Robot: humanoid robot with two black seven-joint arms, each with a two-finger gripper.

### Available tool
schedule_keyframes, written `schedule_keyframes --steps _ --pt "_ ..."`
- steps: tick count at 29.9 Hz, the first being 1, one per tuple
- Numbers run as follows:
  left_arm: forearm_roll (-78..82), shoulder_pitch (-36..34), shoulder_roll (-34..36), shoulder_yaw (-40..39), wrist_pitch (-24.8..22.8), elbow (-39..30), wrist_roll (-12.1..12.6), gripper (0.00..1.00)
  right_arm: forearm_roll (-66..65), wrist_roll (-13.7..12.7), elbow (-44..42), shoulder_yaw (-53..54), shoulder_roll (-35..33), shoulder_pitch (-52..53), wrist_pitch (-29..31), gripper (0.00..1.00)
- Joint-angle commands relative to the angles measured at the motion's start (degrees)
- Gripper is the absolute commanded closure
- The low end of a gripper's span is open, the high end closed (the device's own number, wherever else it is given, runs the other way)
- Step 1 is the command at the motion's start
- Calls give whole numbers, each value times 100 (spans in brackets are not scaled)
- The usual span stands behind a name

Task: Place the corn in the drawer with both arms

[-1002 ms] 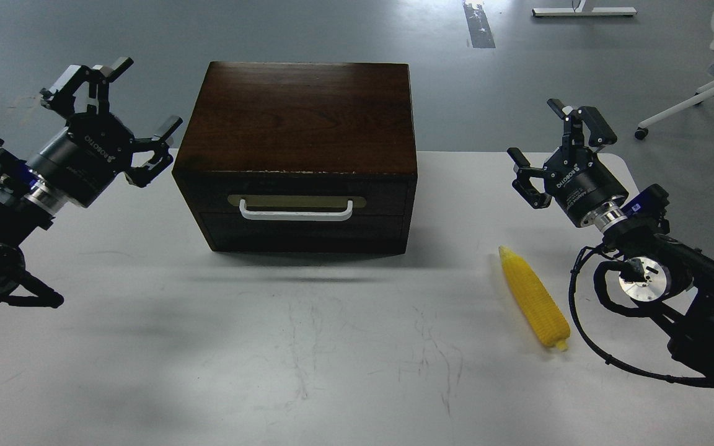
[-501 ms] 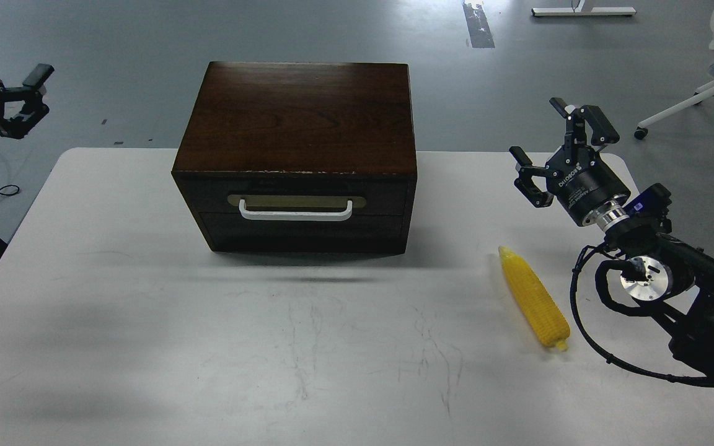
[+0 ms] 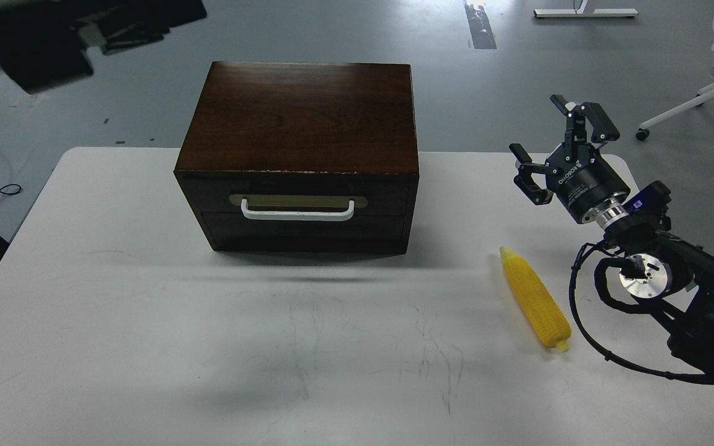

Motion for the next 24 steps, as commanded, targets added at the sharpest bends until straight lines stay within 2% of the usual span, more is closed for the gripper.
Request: schedule_keyframes --steps 1,6,12,14,19,24 --pt "1632 -91 -314 92 0 -502 3 1 0 0 -9 2 8 2 0 0" --pt "3411 -152 -824 496 0 -617 3 1 0 0 -9 2 -1 11 -9 0" --pt "5230 -556 -1106 1559 0 -617 3 2 0 0 -17 2 -19 2 -9 0" --pt "5941 -932 -1202 2295 0 -591 3 2 0 0 -26 2 -19 2 0 0" --pt "6078 -1593 -1422 3342 0 -433 3 2 0 0 -26 2 -10 -7 -9 0" --pt "6078 -1629 -1782 3546 0 93 3 2 0 0 -35 2 -1 -7 -9 0"
